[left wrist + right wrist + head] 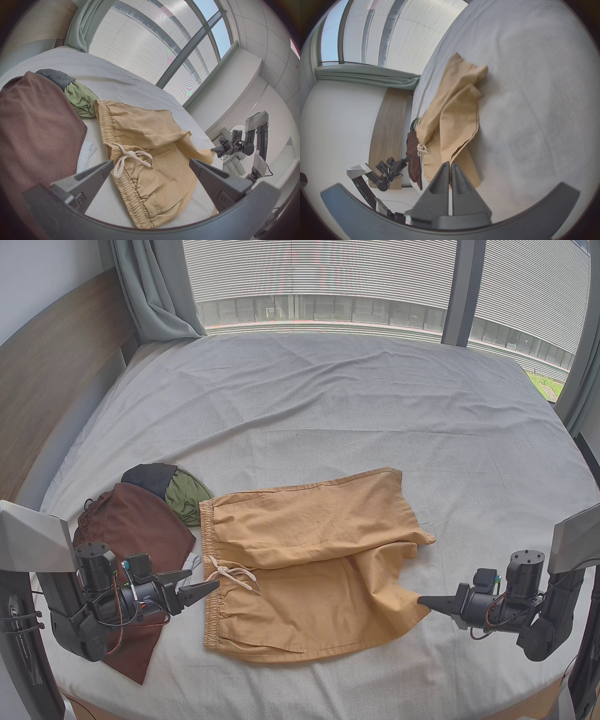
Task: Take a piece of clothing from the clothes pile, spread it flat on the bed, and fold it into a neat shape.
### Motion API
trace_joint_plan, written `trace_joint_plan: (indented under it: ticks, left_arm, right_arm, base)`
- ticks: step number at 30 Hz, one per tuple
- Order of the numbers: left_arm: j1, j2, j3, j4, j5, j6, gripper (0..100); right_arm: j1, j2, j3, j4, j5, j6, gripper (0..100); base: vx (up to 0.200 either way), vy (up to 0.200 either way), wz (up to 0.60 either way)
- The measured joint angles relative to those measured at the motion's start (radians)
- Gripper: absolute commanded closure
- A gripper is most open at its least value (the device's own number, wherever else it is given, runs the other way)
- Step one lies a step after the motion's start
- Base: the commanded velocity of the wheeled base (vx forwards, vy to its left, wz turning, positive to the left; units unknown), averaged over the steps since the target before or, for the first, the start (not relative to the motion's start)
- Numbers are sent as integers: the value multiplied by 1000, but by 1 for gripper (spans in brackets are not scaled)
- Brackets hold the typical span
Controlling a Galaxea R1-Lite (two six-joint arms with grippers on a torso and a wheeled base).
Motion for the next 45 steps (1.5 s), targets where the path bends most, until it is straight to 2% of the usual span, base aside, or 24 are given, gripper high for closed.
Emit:
trace_joint_plan:
  ticks: [5,13,22,40,45]
  left_arm:
    - [-2,8,0,0,0,1,0]
    - [-3,47,-1,0,0,39,0]
    - [-6,101,5,0,-12,55,0]
    - [3,185,91,0,-73,59,0]
    - [1,212,102,0,-76,94,0]
  right_arm:
    - [-58,-67,-4,1,-2,-5,100]
    - [-92,-132,-7,3,-2,-19,100]
    - [-101,-90,-2,2,-3,-103,100]
    - [-97,-55,0,1,-3,-106,100]
    - [-96,-54,0,1,-4,-106,100]
  base:
    - [0,0,0]
    - [0,0,0]
    - [0,0,0]
    - [0,0,0]
    - [0,0,0]
